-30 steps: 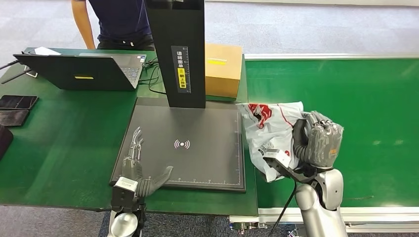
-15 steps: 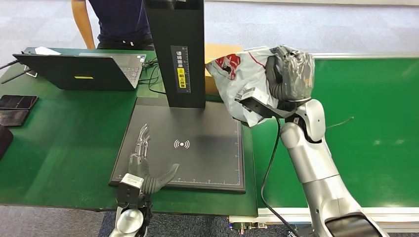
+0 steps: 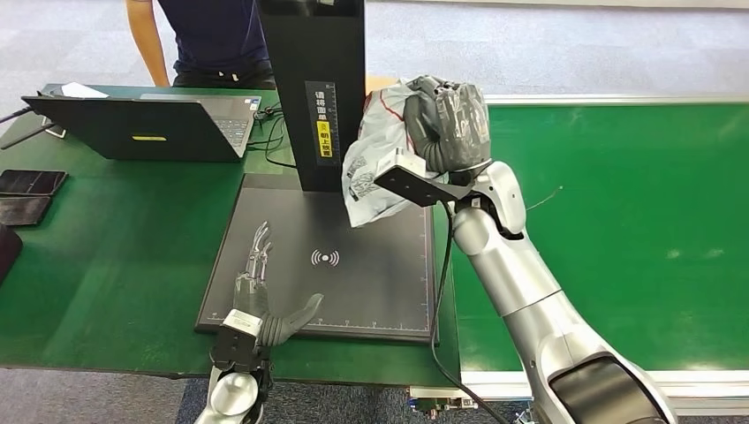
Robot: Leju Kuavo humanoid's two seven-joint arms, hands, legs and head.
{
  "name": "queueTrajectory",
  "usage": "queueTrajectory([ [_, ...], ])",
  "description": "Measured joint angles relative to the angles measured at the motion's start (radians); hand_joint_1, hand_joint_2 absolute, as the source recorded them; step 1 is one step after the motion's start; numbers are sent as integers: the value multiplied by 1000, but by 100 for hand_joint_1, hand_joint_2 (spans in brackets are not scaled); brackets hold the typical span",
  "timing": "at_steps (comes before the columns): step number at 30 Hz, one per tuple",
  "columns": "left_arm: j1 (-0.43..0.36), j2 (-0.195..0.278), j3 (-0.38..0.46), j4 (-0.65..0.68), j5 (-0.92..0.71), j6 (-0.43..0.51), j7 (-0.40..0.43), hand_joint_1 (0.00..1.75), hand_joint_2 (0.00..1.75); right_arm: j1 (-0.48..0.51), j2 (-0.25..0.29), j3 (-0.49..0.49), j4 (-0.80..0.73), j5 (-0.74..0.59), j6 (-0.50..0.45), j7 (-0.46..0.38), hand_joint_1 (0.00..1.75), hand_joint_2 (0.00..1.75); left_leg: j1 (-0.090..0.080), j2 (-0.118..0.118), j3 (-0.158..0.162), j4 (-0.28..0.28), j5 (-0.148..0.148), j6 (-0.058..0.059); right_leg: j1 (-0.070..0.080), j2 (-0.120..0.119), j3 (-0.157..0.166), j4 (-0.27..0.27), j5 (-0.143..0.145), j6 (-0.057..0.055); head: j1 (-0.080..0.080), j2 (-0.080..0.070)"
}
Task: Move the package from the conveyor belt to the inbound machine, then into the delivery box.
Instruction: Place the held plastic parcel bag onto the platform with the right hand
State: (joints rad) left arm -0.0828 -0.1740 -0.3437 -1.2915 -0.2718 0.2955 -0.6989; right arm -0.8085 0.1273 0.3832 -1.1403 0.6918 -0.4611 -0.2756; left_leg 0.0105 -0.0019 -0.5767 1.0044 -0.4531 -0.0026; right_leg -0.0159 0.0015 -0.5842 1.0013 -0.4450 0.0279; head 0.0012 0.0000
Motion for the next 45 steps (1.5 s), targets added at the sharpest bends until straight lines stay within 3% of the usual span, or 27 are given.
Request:
queueTrajectory([
  [17, -42, 0, -1, 29, -7, -25, 0, 0, 175, 35, 113, 95, 42, -76, 35, -6, 175, 175, 0, 0, 0, 0, 0, 0, 0, 0, -1, 0, 0, 0, 0, 0],
  [26, -44, -8, 11, 33, -49, -51, 0, 0, 175, 88, 116, 95, 134, -67, 26, -33, 175, 175, 0, 0, 0, 0, 0, 0, 0, 0, -1, 0, 0, 0, 0, 0],
  [35, -35, -16, 33, 33, -57, -64, 0, 0, 175, 141, 104, 67, 342, -118, 2, -136, 174, 175, 0, 0, 0, 0, 0, 0, 0, 0, -1, 0, 0, 0, 0, 0],
  [36, -33, -16, 33, 33, -52, -59, 0, 0, 175, 150, 102, 66, 362, -126, 2, -147, 167, 175, 0, 0, 0, 0, 0, 0, 0, 0, -1, 0, 0, 0, 0, 0],
  [40, -29, -15, 32, 34, -35, -48, 0, 0, 175, 178, 95, 64, 424, -139, 19, -171, 11, 175, 0, 0, 0, 0, 0, 0, 0, 0, -1, 0, 0, 0, 0, 0],
  [42, -29, -14, 28, 34, -20, -41, 0, 0, 175, 186, 94, 65, 450, -139, 66, -166, 0, 175, 0, 0, 0, 0, 0, 0, 0, 0, 0, 0, 0, -1, 0, 0],
  [45, -29, -9, 19, 35, -2, -29, 0, 0, 175, 199, 90, 72, 476, -135, 156, -147, 0, 175, 0, 0, 1, 0, 0, 0, 0, 0, 0, 0, 0, -1, 0, 0],
])
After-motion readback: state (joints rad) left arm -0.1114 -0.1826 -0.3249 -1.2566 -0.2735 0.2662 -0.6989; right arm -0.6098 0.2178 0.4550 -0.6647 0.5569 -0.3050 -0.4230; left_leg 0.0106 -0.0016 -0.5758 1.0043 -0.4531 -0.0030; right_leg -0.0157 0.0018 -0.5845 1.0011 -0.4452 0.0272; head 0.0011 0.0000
